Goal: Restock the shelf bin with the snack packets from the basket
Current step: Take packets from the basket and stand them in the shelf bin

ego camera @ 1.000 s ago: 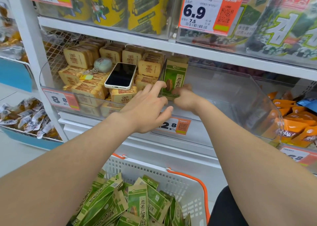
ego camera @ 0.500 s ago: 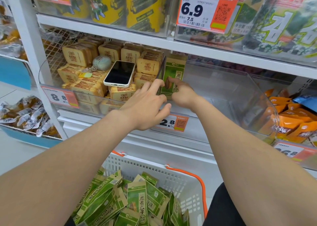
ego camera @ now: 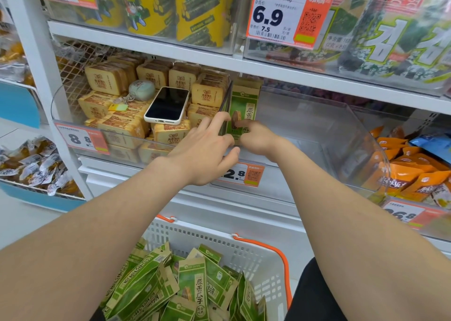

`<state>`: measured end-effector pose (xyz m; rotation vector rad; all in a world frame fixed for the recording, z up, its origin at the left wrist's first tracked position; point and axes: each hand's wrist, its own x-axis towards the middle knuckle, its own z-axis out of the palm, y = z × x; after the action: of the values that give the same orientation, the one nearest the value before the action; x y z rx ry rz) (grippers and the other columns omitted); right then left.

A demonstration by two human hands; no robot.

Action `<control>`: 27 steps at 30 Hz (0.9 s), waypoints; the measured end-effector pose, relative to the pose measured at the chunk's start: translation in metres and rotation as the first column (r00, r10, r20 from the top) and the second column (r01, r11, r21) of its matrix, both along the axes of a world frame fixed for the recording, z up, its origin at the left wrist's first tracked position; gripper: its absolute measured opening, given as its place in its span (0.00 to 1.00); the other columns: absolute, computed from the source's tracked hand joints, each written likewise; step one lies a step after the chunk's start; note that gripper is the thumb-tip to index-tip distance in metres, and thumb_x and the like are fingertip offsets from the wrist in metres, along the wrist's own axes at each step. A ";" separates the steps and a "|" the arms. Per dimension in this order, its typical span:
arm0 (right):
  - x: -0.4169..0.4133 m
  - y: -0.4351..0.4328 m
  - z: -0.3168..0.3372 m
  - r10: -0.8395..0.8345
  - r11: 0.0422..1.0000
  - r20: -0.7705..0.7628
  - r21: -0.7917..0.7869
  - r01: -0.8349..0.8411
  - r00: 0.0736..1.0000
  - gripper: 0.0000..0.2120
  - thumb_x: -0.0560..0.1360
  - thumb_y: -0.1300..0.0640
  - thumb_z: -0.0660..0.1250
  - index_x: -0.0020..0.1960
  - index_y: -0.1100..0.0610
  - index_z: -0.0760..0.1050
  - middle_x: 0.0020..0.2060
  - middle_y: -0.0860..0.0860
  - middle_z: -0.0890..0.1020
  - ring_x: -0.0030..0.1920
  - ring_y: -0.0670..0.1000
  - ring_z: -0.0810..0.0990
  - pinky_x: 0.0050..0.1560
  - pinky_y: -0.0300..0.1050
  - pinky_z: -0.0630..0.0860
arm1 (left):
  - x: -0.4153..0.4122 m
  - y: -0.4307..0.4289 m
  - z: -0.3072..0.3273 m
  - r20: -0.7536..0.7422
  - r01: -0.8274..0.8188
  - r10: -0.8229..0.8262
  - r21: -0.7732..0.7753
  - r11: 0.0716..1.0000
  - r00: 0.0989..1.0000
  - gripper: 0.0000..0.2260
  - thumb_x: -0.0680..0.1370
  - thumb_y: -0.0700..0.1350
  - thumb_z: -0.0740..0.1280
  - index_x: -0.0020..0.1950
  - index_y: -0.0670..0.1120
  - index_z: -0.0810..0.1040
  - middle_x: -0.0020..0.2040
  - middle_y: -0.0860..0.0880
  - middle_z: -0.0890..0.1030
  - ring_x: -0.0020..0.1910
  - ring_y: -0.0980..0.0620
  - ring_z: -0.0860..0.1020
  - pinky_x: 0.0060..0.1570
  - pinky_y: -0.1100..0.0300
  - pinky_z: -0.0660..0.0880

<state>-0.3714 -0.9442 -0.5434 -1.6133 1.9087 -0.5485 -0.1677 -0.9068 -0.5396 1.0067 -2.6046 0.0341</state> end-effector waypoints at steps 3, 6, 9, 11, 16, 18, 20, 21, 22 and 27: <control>-0.004 -0.007 -0.007 -0.007 1.000 0.007 -0.005 0.007 1.000 0.28 0.73 0.56 0.67 0.73 0.51 0.75 0.69 0.51 0.78 0.69 0.55 0.75 0.72 0.55 0.73 | 0.000 0.002 0.000 -0.013 -0.007 0.007 -0.001 1.000 1.000 0.25 0.83 0.60 0.51 0.60 0.47 0.81 0.78 0.47 0.57 0.68 0.40 0.69 0.63 0.40 0.74; 0.005 0.006 0.005 -0.031 0.999 -0.029 -0.042 0.030 0.999 0.25 0.72 0.57 0.63 0.68 0.53 0.79 0.66 0.56 0.79 0.66 0.58 0.75 0.69 0.55 0.75 | 0.001 0.004 0.000 -0.030 -0.014 0.014 -0.015 1.000 0.999 0.22 0.85 0.59 0.54 0.61 0.46 0.79 0.78 0.46 0.57 0.66 0.39 0.71 0.61 0.40 0.75; 0.006 0.013 0.012 -0.074 0.984 -0.021 -0.162 0.070 0.997 0.20 0.77 0.65 0.59 0.65 0.61 0.80 0.63 0.59 0.80 0.65 0.60 0.75 0.68 0.54 0.75 | 0.002 0.007 0.001 -0.045 -0.036 0.034 -0.051 0.998 0.998 0.20 0.85 0.59 0.56 0.64 0.46 0.76 0.77 0.44 0.58 0.64 0.37 0.72 0.61 0.41 0.74; 0.004 0.018 0.016 -0.096 0.974 0.011 -0.204 0.096 0.995 0.18 0.80 0.66 0.57 0.65 0.63 0.80 0.63 0.60 0.80 0.66 0.60 0.76 0.67 0.52 0.75 | 0.003 0.011 0.001 -0.063 -0.045 0.038 -0.120 0.992 0.997 0.18 0.85 0.59 0.58 0.65 0.47 0.75 0.75 0.43 0.61 0.63 0.38 0.71 0.61 0.42 0.73; 0.003 0.038 0.024 -0.042 0.982 -0.040 -0.185 0.034 0.998 0.20 0.82 0.63 0.55 0.69 0.60 0.79 0.69 0.57 0.79 0.72 0.57 0.74 0.73 0.51 0.70 | 0.003 0.032 0.012 -0.138 0.012 -0.057 -0.309 0.951 0.989 0.07 0.80 0.50 0.65 0.51 0.46 0.75 0.53 0.46 0.71 0.51 0.44 0.69 0.48 0.47 0.70; 0.005 0.054 0.032 -0.060 0.954 -0.104 -0.298 0.027 0.993 0.21 0.81 0.63 0.55 0.69 0.58 0.79 0.68 0.55 0.80 0.73 0.56 0.74 0.74 0.47 0.69 | 0.004 0.043 0.014 -0.114 0.069 -0.105 -0.284 0.956 0.988 0.06 0.79 0.48 0.65 0.45 0.47 0.74 0.44 0.49 0.73 0.44 0.46 0.72 0.40 0.50 0.71; 0.009 0.073 0.038 -0.051 0.900 -0.229 -0.433 -0.055 0.972 0.21 0.80 0.64 0.56 0.66 0.57 0.82 0.62 0.54 0.84 0.67 0.56 0.78 0.69 0.46 0.72 | 0.006 0.053 0.009 -0.041 0.079 -0.088 -0.180 0.980 0.995 0.08 0.79 0.50 0.63 0.42 0.50 0.73 0.37 0.52 0.76 0.36 0.45 0.76 0.34 0.51 0.74; 0.012 0.082 0.040 -0.032 0.872 -0.293 -0.475 -0.116 0.956 0.20 0.80 0.64 0.57 0.64 0.56 0.82 0.60 0.54 0.84 0.64 0.56 0.79 0.66 0.47 0.75 | 0.007 0.057 0.004 0.029 0.069 -0.066 -0.133 0.989 0.997 0.09 0.79 0.52 0.61 0.42 0.51 0.73 0.35 0.52 0.78 0.34 0.45 0.78 0.33 0.52 0.75; 0.017 0.094 0.043 -0.010 0.847 -0.345 -0.501 -0.176 0.938 0.18 0.80 0.63 0.57 0.61 0.56 0.83 0.57 0.53 0.84 0.60 0.55 0.80 0.62 0.48 0.76 | 0.008 0.061 -0.001 0.114 0.067 -0.057 -0.093 0.993 0.992 0.09 0.79 0.53 0.60 0.43 0.51 0.74 0.36 0.52 0.79 0.35 0.44 0.79 0.34 0.52 0.76; 0.043 0.149 0.042 0.046 0.778 -0.500 -0.526 -0.345 0.865 0.10 0.76 0.60 0.59 0.48 0.54 0.80 0.45 0.52 0.80 0.46 0.58 0.78 0.44 0.52 0.76 | 0.007 0.081 -0.039 0.414 0.032 -0.096 0.159 0.987 0.905 0.09 0.82 0.51 0.59 0.50 0.50 0.78 0.46 0.49 0.82 0.42 0.43 0.78 0.38 0.53 0.74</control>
<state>-0.3281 -0.7949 -0.5018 -2.5333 1.9499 -0.7900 -0.1602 -0.8258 -0.5786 1.0597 -3.0731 0.0457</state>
